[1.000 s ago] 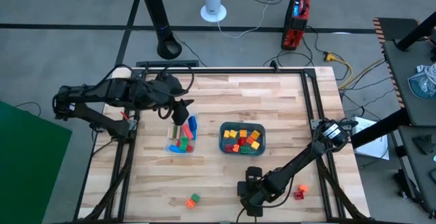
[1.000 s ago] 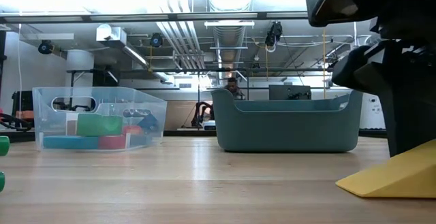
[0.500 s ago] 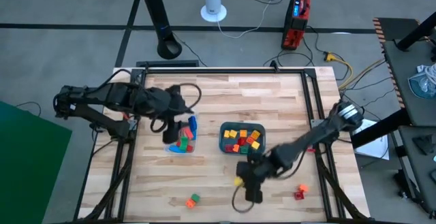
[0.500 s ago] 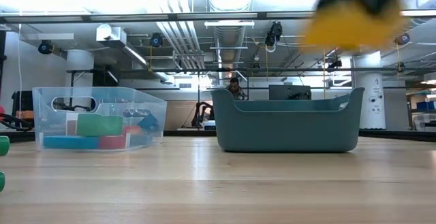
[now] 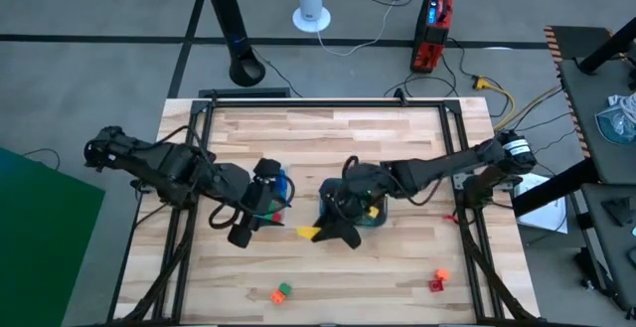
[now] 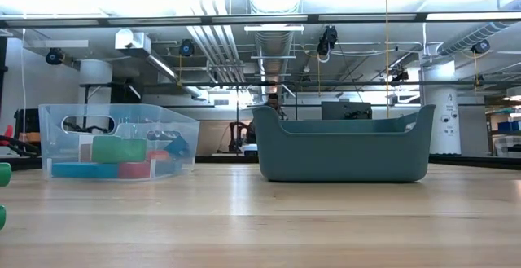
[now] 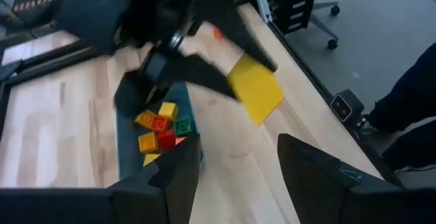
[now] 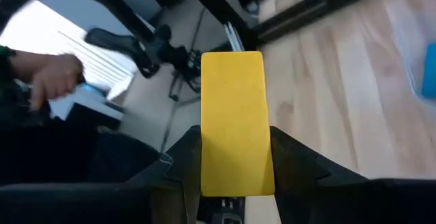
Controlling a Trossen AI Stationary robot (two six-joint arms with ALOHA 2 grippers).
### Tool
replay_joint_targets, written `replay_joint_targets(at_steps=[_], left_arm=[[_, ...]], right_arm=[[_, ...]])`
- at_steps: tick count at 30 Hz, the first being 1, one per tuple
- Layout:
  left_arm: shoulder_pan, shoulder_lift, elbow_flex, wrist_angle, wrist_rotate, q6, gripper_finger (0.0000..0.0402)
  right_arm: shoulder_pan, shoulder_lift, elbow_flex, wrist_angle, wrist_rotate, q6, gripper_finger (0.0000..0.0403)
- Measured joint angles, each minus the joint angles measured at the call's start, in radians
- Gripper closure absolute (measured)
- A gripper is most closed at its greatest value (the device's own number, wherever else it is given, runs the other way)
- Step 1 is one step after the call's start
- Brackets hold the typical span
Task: Sort blocks by size
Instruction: Put the yellow triangular block into the transparent bin
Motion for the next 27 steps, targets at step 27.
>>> replay_joint_targets(at_steps=[27], left_arm=[[-0.003,0.006,0.001,0.107,0.005,0.174,0.0247]], right_arm=[[-0.114,0.023,0.0,0.267,-0.118,0.02,0.0279]])
